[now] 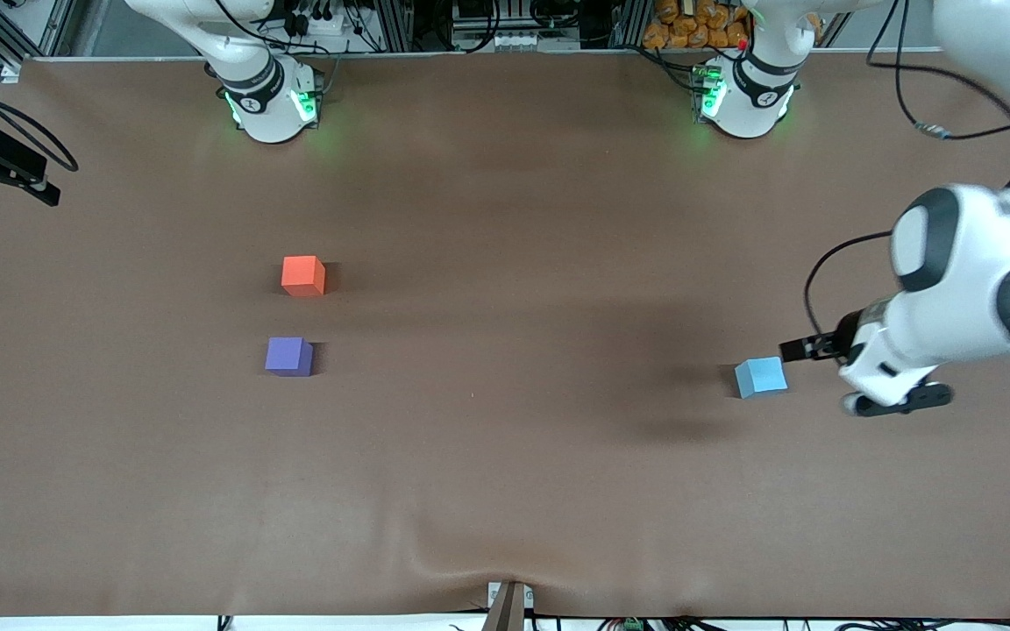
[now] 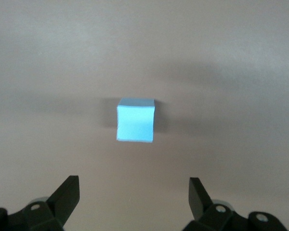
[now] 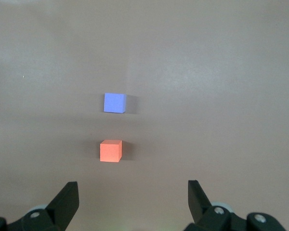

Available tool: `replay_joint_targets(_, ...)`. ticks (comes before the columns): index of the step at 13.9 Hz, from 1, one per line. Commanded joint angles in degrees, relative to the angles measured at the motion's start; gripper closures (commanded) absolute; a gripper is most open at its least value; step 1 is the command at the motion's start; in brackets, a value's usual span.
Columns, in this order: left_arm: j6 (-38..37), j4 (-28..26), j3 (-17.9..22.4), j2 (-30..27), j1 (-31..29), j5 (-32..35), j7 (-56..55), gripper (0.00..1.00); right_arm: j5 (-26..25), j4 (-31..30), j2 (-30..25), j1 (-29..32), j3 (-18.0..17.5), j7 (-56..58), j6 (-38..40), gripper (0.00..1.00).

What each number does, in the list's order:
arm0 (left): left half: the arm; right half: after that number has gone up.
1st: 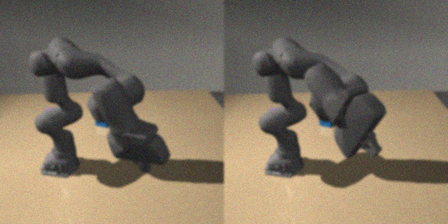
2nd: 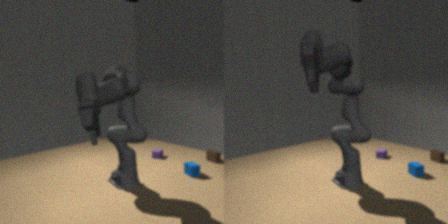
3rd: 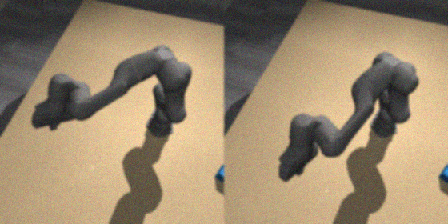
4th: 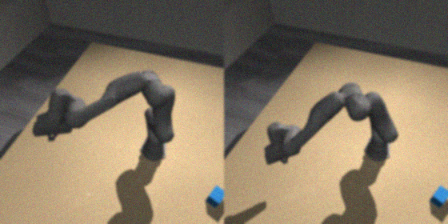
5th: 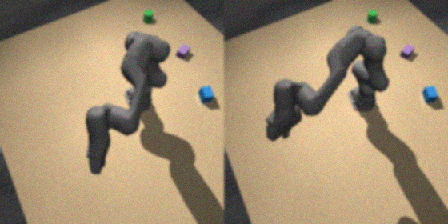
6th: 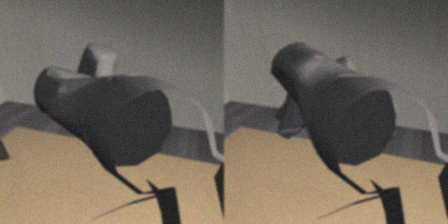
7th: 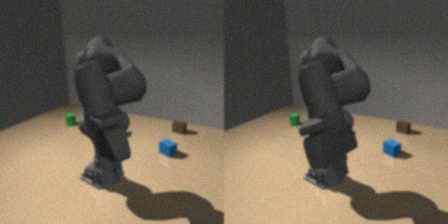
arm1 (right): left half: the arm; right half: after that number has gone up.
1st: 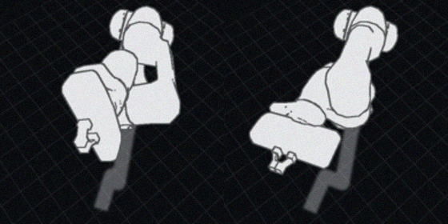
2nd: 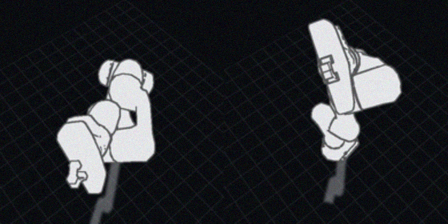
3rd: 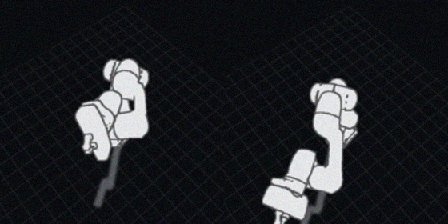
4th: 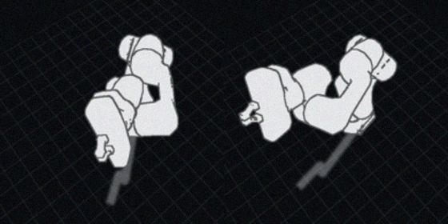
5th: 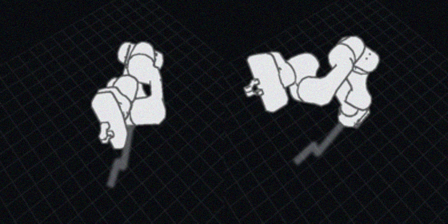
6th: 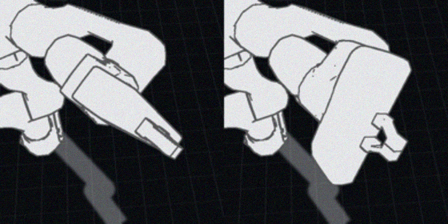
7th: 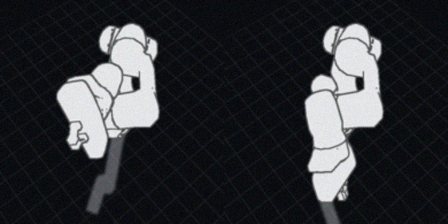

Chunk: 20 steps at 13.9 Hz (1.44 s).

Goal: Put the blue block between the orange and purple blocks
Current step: 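Reach the left gripper down over the light blue cube, then close the left gripper on the light blue cube and lift it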

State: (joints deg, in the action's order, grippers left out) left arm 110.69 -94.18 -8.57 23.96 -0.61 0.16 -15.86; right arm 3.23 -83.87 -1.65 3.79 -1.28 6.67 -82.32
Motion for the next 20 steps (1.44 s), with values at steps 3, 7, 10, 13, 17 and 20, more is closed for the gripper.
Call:
replay_joint_targets(3,12.8,-8.2,0.0,2.7,-0.1,0.6,-1.2,0.0,0.6,-0.4,-0.5,0.9,-0.7,-0.2,0.3,0.0)
replay_joint_targets(7,18.1,-9.8,0.2,6.7,-0.1,2.7,-1.5,0.0,0.6,-0.4,-0.5,0.9,-0.7,-0.2,0.4,0.0)
replay_joint_targets(10,21.0,-9.7,0.4,9.6,-0.4,5.5,-1.5,0.0,0.7,-0.4,-0.5,0.9,-0.7,-0.1,0.3,0.0)
replay_joint_targets(13,21.3,-9.0,0.4,11.0,-0.4,7.8,-1.3,0.0,0.6,-0.4,-0.5,0.9,-0.7,-0.2,0.3,0.0)
replay_joint_targets(17,20.7,-9.0,0.3,10.5,-0.3,8.5,-1.4,0.94,0.7,-0.4,-0.5,1.0,-0.7,-0.2,0.5,0.0)
replay_joint_targets(20,15.8,-8.6,-1.0,6.9,2.4,8.5,-5.2,0.94,0.7,-0.4,-0.5,1.0,-0.7,-0.2,0.6,0.0)
